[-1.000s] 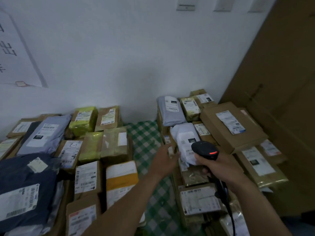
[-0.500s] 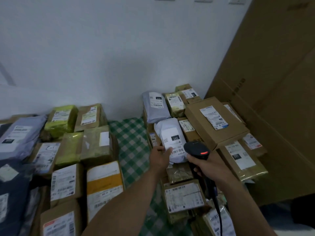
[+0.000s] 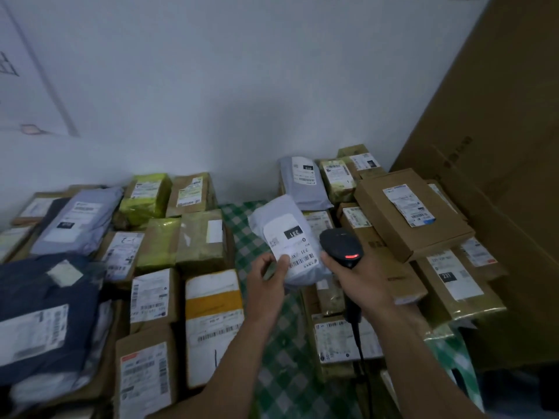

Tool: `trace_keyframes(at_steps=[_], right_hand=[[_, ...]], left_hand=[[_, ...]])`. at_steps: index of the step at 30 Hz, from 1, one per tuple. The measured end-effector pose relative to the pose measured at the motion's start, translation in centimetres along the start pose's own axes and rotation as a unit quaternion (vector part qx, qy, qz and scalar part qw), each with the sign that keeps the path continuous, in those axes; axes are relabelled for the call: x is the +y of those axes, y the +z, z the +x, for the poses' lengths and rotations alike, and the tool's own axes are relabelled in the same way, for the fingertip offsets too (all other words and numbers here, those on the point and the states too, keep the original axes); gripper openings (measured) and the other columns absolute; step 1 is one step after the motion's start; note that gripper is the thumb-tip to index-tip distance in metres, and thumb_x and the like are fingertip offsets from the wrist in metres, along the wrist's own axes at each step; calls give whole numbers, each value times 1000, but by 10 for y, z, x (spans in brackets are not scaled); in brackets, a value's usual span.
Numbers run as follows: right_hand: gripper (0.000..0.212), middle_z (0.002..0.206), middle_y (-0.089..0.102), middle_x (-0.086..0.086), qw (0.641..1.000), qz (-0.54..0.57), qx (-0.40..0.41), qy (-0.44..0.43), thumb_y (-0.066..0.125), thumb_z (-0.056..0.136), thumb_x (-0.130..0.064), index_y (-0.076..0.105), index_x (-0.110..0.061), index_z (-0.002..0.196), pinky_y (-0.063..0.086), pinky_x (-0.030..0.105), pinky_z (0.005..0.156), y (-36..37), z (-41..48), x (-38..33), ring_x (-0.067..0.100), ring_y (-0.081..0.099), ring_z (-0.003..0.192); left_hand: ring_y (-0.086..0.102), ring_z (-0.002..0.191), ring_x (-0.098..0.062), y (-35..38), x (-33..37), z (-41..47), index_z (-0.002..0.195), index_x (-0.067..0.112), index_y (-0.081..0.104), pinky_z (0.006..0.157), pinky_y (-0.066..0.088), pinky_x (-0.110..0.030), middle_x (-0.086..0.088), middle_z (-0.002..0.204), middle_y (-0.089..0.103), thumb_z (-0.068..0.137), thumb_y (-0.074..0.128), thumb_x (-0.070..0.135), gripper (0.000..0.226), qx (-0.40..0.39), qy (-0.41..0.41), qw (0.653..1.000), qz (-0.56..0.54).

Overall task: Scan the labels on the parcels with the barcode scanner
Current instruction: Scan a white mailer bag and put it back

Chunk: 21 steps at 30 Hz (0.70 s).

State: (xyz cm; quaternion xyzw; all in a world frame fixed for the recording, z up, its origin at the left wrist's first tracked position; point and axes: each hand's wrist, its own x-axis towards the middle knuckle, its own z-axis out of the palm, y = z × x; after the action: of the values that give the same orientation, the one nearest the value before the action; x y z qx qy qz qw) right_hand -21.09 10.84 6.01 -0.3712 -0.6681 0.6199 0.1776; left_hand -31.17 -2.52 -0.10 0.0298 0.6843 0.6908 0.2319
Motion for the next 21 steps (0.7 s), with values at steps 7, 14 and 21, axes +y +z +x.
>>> trace_keyframes(at_steps=[7,14,21], right_hand=[[41,99,79,-11,998,38,-47,5,94,73,-19,76,-22,110,61,29,84,57,9,-15,4,75,92],[34,94,80,-8,994,55,-90,21,91,77,-22,76,-23,107,58,35,79,95,16,-23,15,73,90],[25,93,79,-9,993,65,-102,9,86,84,-19,73,-30,102,59,38,78,107,7,-24,16,71,92]], left_hand=[[71,111,-22,-55,28,0,119,19,62,77,64,-43,3,124,71,84,84,11,43,40,-8,993,-111],[76,98,-18,-104,71,14,138,29,55,67,59,-38,-1,112,78,98,68,29,42,49,-20,980,-192],[75,103,-16,-110,76,7,134,45,51,73,63,-40,11,110,78,98,68,11,52,49,39,984,-165]])
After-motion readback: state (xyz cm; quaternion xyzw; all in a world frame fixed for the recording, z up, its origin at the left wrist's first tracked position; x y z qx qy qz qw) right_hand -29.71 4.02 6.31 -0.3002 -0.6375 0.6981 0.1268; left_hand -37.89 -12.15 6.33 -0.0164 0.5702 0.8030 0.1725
